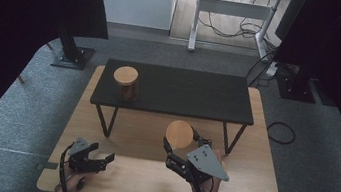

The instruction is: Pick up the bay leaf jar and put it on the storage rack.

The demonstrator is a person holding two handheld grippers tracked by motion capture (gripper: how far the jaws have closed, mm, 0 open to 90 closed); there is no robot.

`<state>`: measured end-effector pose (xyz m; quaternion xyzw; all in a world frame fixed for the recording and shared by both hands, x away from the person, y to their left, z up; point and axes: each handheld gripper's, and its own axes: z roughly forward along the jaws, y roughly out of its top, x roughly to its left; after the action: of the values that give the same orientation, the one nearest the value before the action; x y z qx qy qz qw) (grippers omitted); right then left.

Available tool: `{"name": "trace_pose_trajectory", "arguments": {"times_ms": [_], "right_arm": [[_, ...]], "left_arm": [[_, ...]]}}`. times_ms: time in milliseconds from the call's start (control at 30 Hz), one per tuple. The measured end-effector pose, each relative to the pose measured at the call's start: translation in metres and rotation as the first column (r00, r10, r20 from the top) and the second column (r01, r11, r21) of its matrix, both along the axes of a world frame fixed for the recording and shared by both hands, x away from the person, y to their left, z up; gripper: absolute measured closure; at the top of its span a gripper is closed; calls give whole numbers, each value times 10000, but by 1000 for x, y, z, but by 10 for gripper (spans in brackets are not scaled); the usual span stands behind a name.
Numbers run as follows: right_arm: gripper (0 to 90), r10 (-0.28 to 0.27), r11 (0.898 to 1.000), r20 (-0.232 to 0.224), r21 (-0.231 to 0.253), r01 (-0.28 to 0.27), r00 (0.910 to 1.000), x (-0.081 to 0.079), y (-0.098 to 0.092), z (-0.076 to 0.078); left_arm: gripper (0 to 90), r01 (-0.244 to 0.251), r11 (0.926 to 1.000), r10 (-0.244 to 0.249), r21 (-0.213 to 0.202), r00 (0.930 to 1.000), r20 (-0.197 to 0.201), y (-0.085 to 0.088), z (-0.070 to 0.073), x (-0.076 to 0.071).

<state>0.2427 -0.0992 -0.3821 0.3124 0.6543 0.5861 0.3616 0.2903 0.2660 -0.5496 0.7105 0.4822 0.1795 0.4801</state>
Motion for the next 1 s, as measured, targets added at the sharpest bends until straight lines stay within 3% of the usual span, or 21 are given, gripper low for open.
{"name": "trace_pose_trajectory", "arguments": {"times_ms": [400, 733, 1000], "right_arm": [[253, 31, 9998, -5, 186, -31, 10000, 9, -5, 7], [253, 343, 9993, 72, 112, -344, 9994, 15, 2, 13], [254, 281, 9995, 146, 132, -283, 9995, 22, 3, 21]], "left_arm": [[101, -45, 10000, 45, -22, 10000, -38, 1, 0, 2], [101, -39, 10000, 39, -21, 10000, -19, 1, 0, 1], [101, -64, 10000, 64, -45, 10000, -22, 2, 0, 1]]}}
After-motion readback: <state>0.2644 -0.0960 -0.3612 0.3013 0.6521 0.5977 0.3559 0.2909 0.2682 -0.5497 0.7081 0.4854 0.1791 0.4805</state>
